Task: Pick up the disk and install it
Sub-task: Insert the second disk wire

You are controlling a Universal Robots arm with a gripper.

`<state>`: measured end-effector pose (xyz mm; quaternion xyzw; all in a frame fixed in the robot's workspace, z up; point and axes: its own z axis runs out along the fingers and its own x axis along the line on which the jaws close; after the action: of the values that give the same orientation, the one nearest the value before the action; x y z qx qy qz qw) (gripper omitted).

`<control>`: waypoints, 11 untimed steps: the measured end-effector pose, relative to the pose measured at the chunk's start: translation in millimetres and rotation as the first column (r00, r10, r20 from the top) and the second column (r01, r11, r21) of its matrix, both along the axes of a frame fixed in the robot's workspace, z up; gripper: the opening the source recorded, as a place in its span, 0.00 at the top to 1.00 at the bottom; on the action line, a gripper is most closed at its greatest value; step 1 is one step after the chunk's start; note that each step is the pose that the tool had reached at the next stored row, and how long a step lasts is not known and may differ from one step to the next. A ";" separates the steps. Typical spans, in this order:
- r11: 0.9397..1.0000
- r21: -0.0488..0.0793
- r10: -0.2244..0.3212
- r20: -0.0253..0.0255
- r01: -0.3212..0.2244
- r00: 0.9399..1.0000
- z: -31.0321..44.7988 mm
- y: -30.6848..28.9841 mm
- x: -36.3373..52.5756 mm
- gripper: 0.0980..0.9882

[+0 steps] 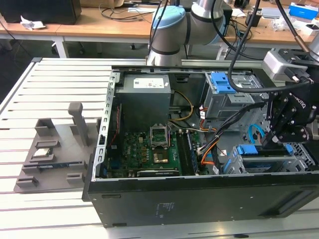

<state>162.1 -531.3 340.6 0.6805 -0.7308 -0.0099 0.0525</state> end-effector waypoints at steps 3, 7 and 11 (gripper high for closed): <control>1.000 0.000 0.000 0.000 0.000 1.000 -0.1 0.1 0.0 0.98; 1.000 0.000 0.000 0.000 0.000 1.000 18.9 2.4 0.0 0.91; 1.000 0.000 0.000 0.000 0.000 1.000 42.1 8.2 0.0 1.00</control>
<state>162.0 -523.1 382.7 0.6805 -0.7308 -0.0100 0.0524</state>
